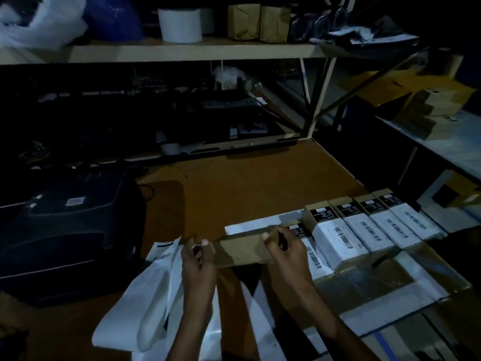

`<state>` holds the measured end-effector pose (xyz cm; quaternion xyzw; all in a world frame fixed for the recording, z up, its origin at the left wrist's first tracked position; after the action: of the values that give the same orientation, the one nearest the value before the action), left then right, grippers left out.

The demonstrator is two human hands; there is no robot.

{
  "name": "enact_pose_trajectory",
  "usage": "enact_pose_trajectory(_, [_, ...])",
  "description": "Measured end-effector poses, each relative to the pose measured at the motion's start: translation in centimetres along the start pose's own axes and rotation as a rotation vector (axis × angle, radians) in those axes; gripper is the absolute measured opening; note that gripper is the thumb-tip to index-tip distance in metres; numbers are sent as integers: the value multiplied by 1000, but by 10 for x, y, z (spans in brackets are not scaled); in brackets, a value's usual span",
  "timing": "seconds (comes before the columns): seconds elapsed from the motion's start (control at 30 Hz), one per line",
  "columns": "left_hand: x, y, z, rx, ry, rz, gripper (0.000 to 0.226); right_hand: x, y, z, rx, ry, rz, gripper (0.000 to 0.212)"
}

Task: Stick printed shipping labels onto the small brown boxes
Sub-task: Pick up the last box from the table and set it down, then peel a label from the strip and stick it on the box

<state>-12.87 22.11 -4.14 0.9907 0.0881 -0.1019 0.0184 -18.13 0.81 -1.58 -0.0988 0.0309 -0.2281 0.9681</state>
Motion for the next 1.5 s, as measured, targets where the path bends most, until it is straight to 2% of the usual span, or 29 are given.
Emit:
enact_pose_trajectory(0.1, [-10, 8, 8, -43, -46, 15, 45, -1, -6, -8, 36, 9, 61, 52])
enact_pose_trajectory(0.23, [-25, 11, 16, -27, -18, -58, 46, 1, -10, -27, -4, 51, 150, 57])
enact_pose_trajectory(0.3, [-36, 7, 22, -50, -35, -111, 53, 2, -7, -40, 10, 131, 201, 50])
enact_pose_trajectory(0.37, [-47, 4, 23, -71, -24, -143, 57, 2, -4, -42, -18, 193, 234, 31])
enact_pose_trajectory(0.47, [-59, 3, 28, -60, 1, -156, 55, 4, -3, -44, -228, 243, 316, 32])
enact_pose_trajectory(0.6, [-66, 3, 31, 7, 63, -149, 42, 3, -7, -43, -561, 217, 455, 49])
enact_pose_trajectory(0.77, [-76, 2, 36, 75, 58, -90, 43, 0, -15, -27, -808, 92, 463, 45])
enact_pose_trajectory(0.93, [-80, -9, 48, 99, 6, -36, 48, -9, -11, -18, -925, 18, 409, 38])
enact_pose_trajectory(1.0, [-77, -14, 48, 113, -1, -22, 51, -15, -7, -9, -920, -48, 361, 39])
enact_pose_trajectory(1.1, [-72, -24, 41, 99, 29, -5, 41, -19, 3, 5, -882, -163, 259, 40])
enact_pose_trajectory(1.23, [-66, -46, 10, 120, 236, -12, 22, -22, 31, 20, -673, -190, 224, 43])
enact_pose_trajectory(1.33, [-57, -72, -13, 145, 342, 7, 7, -32, 71, 18, -424, -46, 326, 29])
enact_pose_trajectory(1.43, [-41, -105, -33, 173, 416, 16, 11, -50, 116, 9, -254, 173, 409, 13])
enact_pose_trajectory(1.5, [-24, -127, -37, 194, 404, 13, 13, -63, 144, 8, -133, 272, 448, 13])
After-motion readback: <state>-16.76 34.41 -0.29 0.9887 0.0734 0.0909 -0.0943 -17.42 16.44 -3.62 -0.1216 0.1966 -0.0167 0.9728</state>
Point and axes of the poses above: each hand's wrist, its own x-axis towards the middle knuckle, its own y-axis out of the palm, z = x × y, the point moved 8 cm from there along x, towards the middle knuckle, and after that the axes turned 6 degrees about -x, right-handed, at the moved point
